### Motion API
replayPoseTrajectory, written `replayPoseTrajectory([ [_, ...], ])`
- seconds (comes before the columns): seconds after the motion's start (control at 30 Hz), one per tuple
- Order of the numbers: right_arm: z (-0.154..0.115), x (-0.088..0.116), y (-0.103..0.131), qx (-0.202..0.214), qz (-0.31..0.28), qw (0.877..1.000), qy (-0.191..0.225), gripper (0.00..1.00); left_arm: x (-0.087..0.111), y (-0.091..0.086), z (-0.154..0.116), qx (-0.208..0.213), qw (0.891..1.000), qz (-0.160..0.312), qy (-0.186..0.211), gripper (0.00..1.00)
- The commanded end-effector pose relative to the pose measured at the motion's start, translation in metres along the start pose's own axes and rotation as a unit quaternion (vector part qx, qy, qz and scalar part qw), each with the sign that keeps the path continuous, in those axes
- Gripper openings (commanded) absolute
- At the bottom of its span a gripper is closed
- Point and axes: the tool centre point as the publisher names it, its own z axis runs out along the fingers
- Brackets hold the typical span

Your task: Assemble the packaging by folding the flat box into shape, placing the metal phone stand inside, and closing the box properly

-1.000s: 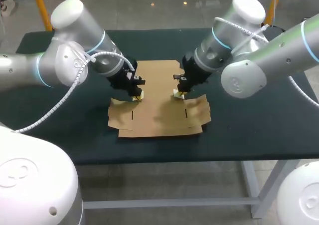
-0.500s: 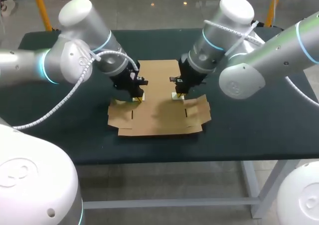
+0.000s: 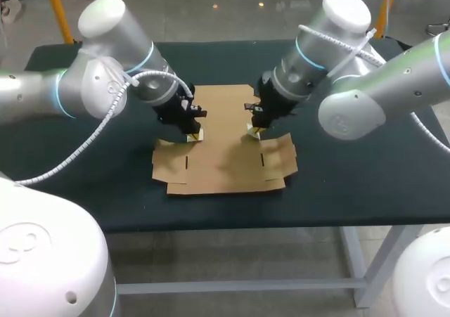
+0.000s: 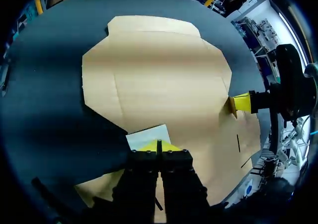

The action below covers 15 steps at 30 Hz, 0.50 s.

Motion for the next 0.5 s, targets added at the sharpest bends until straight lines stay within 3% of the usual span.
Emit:
replayPoseTrajectory([
  [0.03, -0.01, -0.008, -0.001, 0.006, 0.0, 1.0, 0.016, 0.0, -0.001, 0.003, -0.012, 0.007, 1.0, -0.004, -0.004, 0.0],
  [0.5, -0.022, -0.032, 0.0, 0.014, 0.013, 0.998, 0.059, 0.0, -0.017, 0.003, -0.036, 0.029, 0.999, -0.028, 0.006, 0.0],
])
